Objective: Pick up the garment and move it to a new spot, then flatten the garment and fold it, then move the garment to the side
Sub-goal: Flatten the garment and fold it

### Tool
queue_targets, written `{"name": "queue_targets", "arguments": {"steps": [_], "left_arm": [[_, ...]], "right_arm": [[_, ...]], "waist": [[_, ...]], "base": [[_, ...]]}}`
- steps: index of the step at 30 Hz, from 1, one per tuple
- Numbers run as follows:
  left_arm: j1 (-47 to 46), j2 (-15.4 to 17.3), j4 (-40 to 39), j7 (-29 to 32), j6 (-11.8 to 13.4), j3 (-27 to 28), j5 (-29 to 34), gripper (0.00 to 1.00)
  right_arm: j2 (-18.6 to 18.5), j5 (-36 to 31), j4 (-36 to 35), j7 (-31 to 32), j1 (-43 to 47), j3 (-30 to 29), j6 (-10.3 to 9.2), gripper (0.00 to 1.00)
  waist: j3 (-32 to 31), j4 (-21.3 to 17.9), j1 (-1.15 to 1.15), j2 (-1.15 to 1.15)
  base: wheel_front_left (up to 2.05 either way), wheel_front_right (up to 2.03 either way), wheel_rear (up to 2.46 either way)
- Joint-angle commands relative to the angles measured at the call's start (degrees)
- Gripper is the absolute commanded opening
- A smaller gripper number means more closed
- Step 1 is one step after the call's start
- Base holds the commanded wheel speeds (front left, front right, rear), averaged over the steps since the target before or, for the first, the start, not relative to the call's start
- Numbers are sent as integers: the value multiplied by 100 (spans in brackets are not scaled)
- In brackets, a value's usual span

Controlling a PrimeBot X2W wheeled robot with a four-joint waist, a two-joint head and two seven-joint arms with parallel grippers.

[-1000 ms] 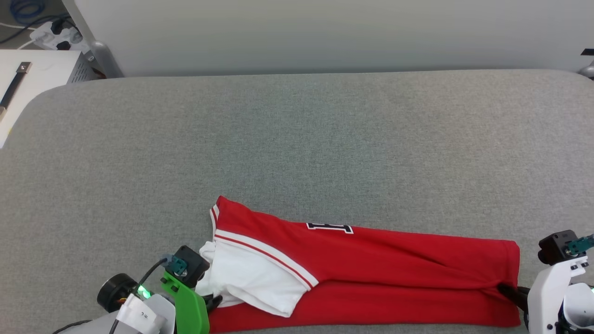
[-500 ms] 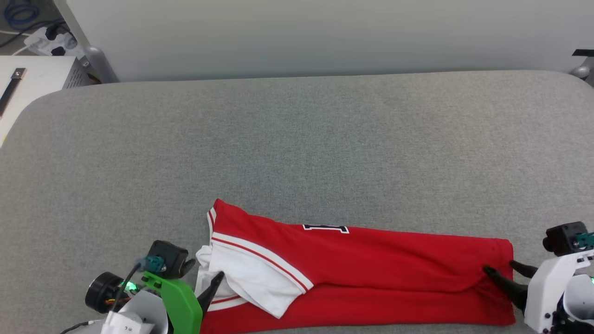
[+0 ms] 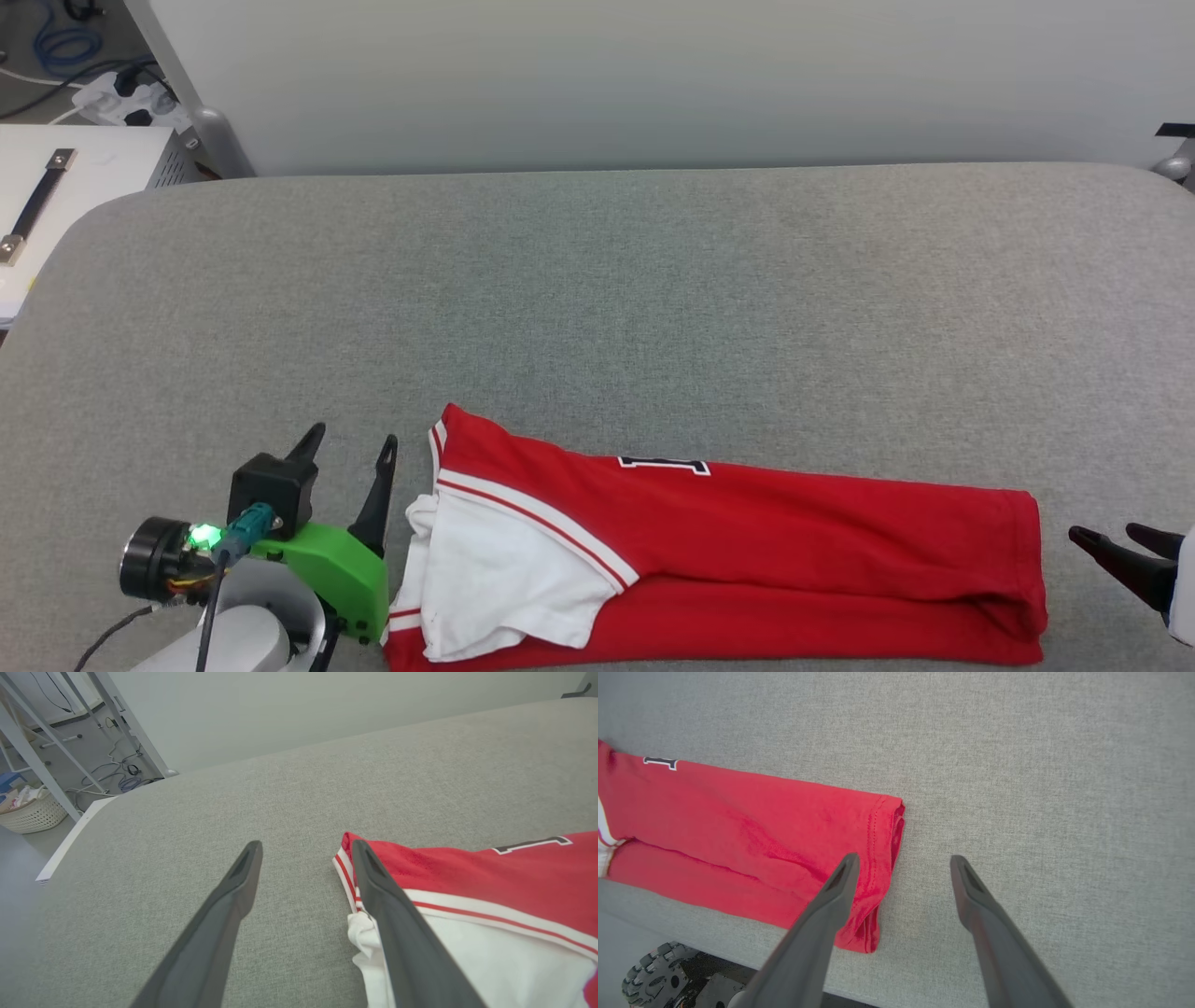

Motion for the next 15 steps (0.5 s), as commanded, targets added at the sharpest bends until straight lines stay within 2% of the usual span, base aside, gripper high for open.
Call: {"name": "queue_targets", "arguments": {"steps": [1,9,15], "left_arm": [[113,-89,-93,-34,95,224,223,100],[838,-657,-393,-38,234,1701,1494,100],[1421,-1172,-607,-38,117,2839,2308,100]], "right_arm": [[-11,123,34,125,51,-32,-4,100],[104,488,209,527,3,63,-4,100],[259,492,450,535,-129,261,-4,100]], "waist": [[72,78,0,0],[338,334,0,0],[542,488,0,0]], "base": [[0,0,0],[0,0,0],[0,0,0]]}}
